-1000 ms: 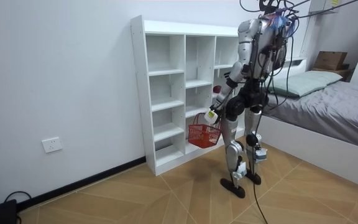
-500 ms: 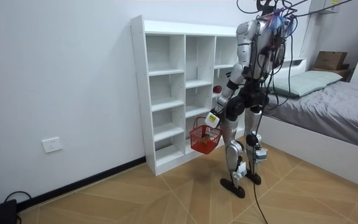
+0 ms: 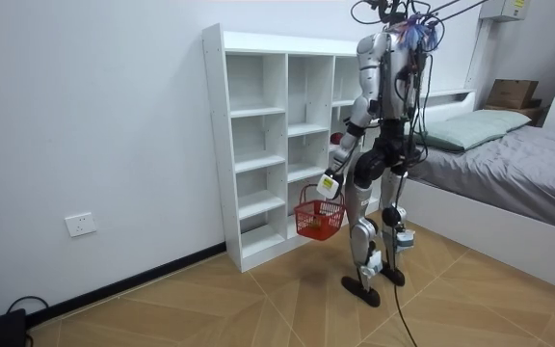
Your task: Collect fruits from the closet
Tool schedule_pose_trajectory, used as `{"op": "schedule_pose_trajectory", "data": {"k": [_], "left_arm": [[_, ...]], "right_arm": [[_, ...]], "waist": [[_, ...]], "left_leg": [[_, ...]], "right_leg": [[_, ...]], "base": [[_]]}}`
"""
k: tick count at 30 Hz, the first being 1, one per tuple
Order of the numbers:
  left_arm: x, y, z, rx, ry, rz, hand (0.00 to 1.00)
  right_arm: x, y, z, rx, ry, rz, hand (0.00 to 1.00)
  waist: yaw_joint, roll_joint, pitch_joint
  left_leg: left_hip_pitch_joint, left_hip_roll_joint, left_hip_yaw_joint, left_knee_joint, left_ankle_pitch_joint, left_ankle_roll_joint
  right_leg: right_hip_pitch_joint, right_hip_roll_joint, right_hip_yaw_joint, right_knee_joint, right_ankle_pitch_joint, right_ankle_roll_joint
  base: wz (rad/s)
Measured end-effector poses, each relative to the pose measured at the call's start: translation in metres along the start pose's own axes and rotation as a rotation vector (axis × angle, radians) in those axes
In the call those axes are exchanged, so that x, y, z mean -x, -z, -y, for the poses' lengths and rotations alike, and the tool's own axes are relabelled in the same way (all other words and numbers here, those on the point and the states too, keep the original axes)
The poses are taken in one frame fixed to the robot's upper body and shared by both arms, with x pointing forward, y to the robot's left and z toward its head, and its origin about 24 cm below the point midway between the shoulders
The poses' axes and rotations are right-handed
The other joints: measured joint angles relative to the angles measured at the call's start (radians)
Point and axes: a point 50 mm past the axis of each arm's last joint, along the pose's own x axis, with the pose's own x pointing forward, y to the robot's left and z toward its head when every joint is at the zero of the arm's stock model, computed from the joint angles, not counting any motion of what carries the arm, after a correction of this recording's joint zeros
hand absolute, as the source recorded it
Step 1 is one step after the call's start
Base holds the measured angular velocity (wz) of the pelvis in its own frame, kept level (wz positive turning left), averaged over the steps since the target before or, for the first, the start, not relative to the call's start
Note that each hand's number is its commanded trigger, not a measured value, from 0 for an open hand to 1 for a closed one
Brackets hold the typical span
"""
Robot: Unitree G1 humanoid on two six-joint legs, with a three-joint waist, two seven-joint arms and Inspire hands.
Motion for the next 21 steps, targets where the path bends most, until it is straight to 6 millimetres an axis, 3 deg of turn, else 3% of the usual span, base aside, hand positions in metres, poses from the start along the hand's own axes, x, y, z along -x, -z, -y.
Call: {"op": "schedule_pose_trajectory", "data": {"k": [6, 11, 16, 17, 19, 21], "left_arm": [[-0.004, -0.016, 0.007, -0.038, 0.004, 0.036, 1.0], [-0.006, -0.023, 0.013, -0.061, 0.016, 0.05, 1.0], [-0.006, -0.024, 0.015, -0.083, 0.028, 0.052, 1.0], [-0.006, -0.025, 0.016, -0.086, 0.03, 0.053, 1.0], [-0.007, -0.028, 0.018, -0.094, 0.037, 0.06, 1.0], [-0.007, -0.03, 0.018, -0.095, 0.038, 0.066, 1.0]], "right_arm": [[-0.01, -0.007, 0.002, -0.012, 0.037, 0.003, 0.0], [-0.014, 0.004, 0.009, -0.032, 0.056, -0.059, 0.0], [-0.022, -0.001, 0.011, -0.089, 0.084, -0.081, 0.0], [-0.023, -0.001, 0.012, -0.088, 0.085, -0.083, 0.0], [-0.025, -0.005, 0.014, -0.086, 0.092, -0.073, 0.0], [-0.027, -0.008, 0.015, -0.085, 0.096, -0.065, 0.0]], "waist": [[0.002, 0.001, 0.0076], [0.018, -0.001, 0.0087], [0.024, -0.003, 0.0103], [0.024, -0.002, 0.0118], [0.026, -0.003, 0.0259], [0.026, -0.004, 0.0264]], "left_leg": [[-0.032, 0.0, -0.008, 0.002, 0.001, 0.001], [-0.071, 0.0, -0.017, 0.014, 0.002, 0.001], [-0.113, 0.002, -0.017, 0.022, 0.004, 0.0], [-0.115, 0.002, -0.017, 0.023, 0.004, 0.0], [-0.123, 0.002, -0.017, 0.031, 0.004, 0.0], [-0.139, 0.002, -0.017, 0.035, 0.004, 0.0]], "right_leg": [[-0.028, -0.006, -0.017, 0.001, 0.0, 0.0], [-0.058, -0.008, -0.028, 0.003, 0.001, -0.001], [-0.105, -0.008, -0.028, 0.019, 0.001, -0.002], [-0.107, -0.008, -0.027, 0.019, 0.001, -0.002], [-0.111, -0.008, -0.028, 0.019, 0.001, -0.002], [-0.126, -0.008, -0.027, 0.021, 0.002, -0.003]], "base": [[0.04], [0.06], [0.0], [0.0], [0.0], [0.0]]}}
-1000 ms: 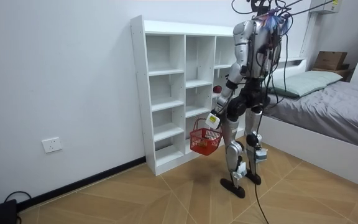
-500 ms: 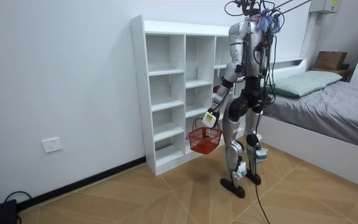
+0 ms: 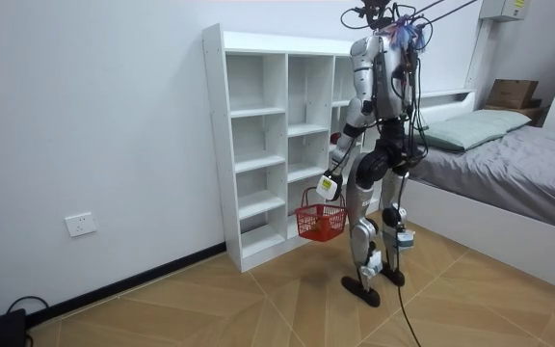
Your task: Collect fruits from the closet
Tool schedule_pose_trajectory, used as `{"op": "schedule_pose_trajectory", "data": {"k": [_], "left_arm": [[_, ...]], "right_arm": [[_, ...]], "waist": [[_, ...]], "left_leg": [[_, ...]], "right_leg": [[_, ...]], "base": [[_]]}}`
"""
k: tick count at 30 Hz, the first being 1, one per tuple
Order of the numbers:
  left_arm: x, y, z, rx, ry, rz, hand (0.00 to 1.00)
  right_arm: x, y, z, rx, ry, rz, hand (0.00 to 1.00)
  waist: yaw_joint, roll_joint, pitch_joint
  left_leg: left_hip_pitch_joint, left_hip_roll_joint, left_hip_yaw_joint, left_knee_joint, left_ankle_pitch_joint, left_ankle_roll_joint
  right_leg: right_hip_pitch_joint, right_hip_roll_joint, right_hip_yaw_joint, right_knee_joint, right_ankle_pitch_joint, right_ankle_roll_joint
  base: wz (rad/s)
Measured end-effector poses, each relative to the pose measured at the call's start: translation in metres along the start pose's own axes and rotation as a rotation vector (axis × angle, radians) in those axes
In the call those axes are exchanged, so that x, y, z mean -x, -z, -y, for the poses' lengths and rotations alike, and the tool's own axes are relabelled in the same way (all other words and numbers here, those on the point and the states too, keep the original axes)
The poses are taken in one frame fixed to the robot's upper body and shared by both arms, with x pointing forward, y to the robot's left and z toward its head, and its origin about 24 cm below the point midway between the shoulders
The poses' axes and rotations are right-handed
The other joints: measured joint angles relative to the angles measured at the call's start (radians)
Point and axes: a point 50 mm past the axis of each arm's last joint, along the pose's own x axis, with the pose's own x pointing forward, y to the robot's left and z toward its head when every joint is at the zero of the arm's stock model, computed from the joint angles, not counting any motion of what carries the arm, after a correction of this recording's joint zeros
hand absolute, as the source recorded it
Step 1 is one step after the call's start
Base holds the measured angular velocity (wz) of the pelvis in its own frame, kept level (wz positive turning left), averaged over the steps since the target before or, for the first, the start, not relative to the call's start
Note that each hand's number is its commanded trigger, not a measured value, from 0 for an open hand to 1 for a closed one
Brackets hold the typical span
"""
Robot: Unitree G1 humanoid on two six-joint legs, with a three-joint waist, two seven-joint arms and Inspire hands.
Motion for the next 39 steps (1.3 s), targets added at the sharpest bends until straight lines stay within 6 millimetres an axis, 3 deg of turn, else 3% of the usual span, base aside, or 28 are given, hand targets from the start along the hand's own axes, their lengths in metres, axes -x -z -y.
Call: {"op": "schedule_pose_trajectory", "data": {"k": [6, 19, 24, 31, 39], "left_arm": [[-0.002, -0.005, -0.001, -0.005, -0.005, -0.003, 1.0], [-0.003, -0.006, -0.002, -0.01, -0.011, -0.005, 1.0], [-0.002, -0.004, -0.007, -0.013, -0.024, -0.018, 1.0], [-0.002, -0.001, -0.008, -0.015, -0.009, -0.025, 1.0], [-0.002, -0.001, -0.007, -0.039, 0.0, -0.028, 1.0]], "right_arm": [[-0.003, -0.002, 0.008, 0.015, 0.028, 0.008, 0.0], [-0.004, 0.004, 0.014, 0.039, 0.056, -0.018, 0.0], [-0.008, -0.003, 0.017, 0.043, 0.073, 0.003, 0.0], [-0.014, -0.02, 0.011, 0.105, 0.05, 0.054, 0.0], [-0.012, -0.021, 0.001, 0.153, -0.022, 0.072, 0.0]], "waist": [[0.027, 0.0, 0.0], [0.048, 0.0, -0.0002], [0.051, -0.003, 0.0001], [0.053, -0.012, -0.0005], [0.058, -0.012, -0.0004]], "left_leg": [[-0.023, 0.001, 0.003, 0.001, 0.0, 0.0], [-0.023, 0.001, 0.003, 0.001, 0.0, 0.0], [-0.024, 0.0, 0.002, 0.002, 0.002, 0.001], [-0.023, -0.001, 0.0, 0.003, 0.004, 0.001], [-0.023, -0.001, 0.0, 0.003, 0.004, 0.001]], "right_leg": [[-0.033, 0.0, 0.005, 0.015, 0.0, 0.0], [-0.033, -0.003, 0.0, 0.015, 0.0, 0.0], [-0.033, -0.007, -0.007, 0.017, 0.0, -0.001], [-0.029, -0.01, -0.012, 0.017, 0.001, -0.002], [-0.029, -0.012, -0.015, 0.017, 0.001, -0.002]], "base": [[-0.03], [0.0], [0.0], [0.01], [0.0]]}}
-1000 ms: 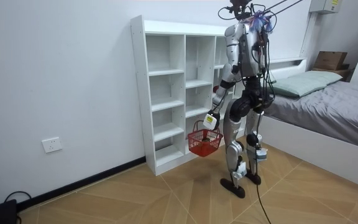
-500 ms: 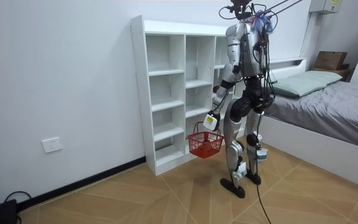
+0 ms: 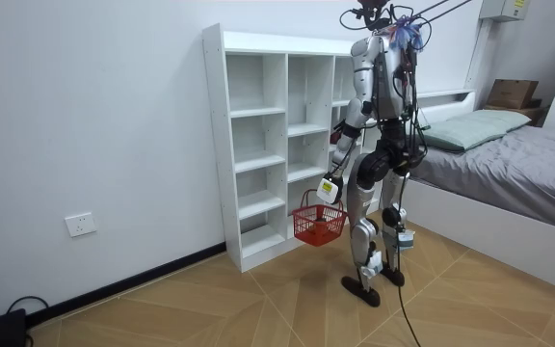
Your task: Collect fruits from the closet
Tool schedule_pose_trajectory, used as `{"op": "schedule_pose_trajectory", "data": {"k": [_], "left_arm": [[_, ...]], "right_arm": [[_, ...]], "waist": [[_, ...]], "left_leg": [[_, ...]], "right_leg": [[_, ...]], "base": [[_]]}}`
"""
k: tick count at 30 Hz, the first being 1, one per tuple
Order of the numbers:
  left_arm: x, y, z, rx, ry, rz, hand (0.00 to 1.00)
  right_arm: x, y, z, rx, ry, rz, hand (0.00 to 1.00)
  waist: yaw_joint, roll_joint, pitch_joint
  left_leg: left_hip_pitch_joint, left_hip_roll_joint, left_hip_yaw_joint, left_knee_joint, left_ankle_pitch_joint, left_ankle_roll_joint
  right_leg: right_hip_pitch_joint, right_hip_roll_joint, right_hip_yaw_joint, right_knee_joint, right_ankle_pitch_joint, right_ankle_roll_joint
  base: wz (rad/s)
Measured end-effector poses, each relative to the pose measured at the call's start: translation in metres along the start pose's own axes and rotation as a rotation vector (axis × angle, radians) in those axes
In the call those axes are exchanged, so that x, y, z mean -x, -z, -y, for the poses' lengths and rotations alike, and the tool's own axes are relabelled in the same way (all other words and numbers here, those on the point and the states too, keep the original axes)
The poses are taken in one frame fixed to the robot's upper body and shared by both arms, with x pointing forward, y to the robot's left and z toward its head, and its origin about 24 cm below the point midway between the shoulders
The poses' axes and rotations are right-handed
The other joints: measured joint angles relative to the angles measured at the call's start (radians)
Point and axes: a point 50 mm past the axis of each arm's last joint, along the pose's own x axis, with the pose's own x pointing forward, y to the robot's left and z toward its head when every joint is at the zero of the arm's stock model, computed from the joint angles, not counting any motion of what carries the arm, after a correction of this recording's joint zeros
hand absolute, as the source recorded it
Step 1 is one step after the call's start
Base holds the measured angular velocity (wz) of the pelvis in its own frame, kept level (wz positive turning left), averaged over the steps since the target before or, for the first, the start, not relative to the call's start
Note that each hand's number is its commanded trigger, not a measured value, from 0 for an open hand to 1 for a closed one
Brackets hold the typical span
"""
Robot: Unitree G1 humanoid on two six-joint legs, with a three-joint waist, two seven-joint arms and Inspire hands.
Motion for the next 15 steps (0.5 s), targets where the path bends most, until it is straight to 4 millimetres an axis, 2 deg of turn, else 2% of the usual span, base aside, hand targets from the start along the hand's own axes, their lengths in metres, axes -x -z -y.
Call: {"op": "schedule_pose_trajectory", "data": {"k": [15], "left_arm": [[0.0, 0.002, 0.002, -0.013, 0.019, -0.006, 1.0]], "right_arm": [[-0.002, -0.015, -0.006, 0.071, -0.031, 0.07, 0.0]], "waist": [[0.005, 0.004, 0.0022]], "left_leg": [[0.0, -0.001, 0.0, 0.0, 0.0, 0.0]], "right_leg": [[0.001, 0.0, -0.002, 0.0, 0.0, 0.0]], "base": [[0.0]]}}
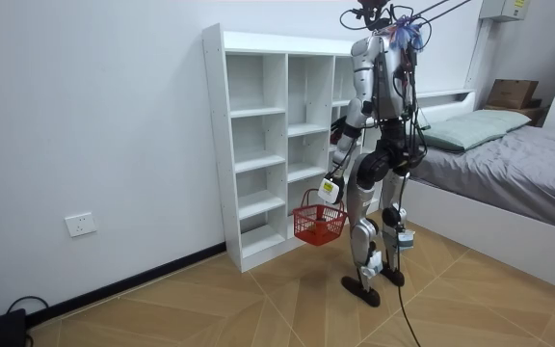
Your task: Collect fruits from the closet
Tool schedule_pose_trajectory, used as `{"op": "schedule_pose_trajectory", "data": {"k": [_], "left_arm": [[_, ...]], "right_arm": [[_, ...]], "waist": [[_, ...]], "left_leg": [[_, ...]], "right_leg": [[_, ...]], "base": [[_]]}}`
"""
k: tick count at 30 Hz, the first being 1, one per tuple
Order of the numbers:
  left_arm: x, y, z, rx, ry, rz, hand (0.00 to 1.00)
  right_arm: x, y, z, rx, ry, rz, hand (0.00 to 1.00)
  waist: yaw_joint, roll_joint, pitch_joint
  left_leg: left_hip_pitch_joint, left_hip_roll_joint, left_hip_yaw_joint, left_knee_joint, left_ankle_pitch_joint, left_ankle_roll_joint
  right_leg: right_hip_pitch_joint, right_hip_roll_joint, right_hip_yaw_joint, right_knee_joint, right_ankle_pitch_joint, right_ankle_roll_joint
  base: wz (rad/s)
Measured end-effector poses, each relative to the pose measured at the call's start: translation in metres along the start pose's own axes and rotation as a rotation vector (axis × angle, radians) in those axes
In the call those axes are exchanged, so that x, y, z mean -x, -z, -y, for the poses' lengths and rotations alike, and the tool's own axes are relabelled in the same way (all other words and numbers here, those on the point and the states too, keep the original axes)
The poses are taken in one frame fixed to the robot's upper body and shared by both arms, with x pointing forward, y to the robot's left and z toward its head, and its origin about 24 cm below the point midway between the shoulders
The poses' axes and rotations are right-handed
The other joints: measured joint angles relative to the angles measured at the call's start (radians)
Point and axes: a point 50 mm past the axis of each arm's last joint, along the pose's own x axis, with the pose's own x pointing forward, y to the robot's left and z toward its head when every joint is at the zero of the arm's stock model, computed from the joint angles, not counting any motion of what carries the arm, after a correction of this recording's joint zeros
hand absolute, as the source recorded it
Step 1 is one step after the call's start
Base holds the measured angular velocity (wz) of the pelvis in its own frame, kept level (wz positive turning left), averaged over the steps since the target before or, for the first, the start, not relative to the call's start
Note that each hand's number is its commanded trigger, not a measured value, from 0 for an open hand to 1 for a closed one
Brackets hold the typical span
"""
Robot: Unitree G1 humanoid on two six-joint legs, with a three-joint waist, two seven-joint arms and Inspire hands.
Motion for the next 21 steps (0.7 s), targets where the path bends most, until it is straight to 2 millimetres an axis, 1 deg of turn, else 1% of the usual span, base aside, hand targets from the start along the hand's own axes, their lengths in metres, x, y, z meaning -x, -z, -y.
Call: {"op": "schedule_pose_trajectory", "data": {"k": [7, 14, 18, 21], "left_arm": [[0.0, -0.001, 0.002, -0.016, 0.006, 0.0, 1.0], [0.0, -0.001, 0.001, -0.016, 0.005, 0.001, 1.0], [-0.001, -0.004, 0.002, -0.018, 0.007, 0.009, 1.0], [-0.002, -0.009, 0.003, -0.02, 0.01, 0.018, 1.0]], "right_arm": [[0.001, 0.002, -0.005, 0.023, -0.034, -0.004, 0.0], [0.001, 0.002, -0.006, 0.023, -0.048, -0.005, 0.0], [0.002, 0.012, -0.005, 0.015, -0.059, -0.049, 0.0], [0.002, 0.015, -0.005, 0.012, -0.061, -0.067, 0.0]], "waist": [[0.017, 0.002, 0.0017], [0.018, 0.0, 0.0032], [0.019, -0.004, 0.0071], [0.019, -0.007, 0.0094]], "left_leg": [[-0.001, 0.0, -0.002, 0.0, 0.0, 0.0], [-0.001, 0.0, -0.003, 0.0, 0.0, 0.0], [-0.002, 0.0, -0.012, 0.005, 0.0, 0.0], [-0.007, -0.001, -0.015, 0.009, 0.0, 0.0]], "right_leg": [[0.0, -0.002, -0.008, 0.0, 0.0, 0.0], [0.001, -0.002, -0.01, 0.0, 0.0, 0.0], [0.006, -0.001, -0.022, 0.0, 0.0, 0.0], [0.004, -0.002, -0.028, 0.0, 0.0, 0.0]], "base": [[0.0], [0.0], [0.06], [0.03]]}}
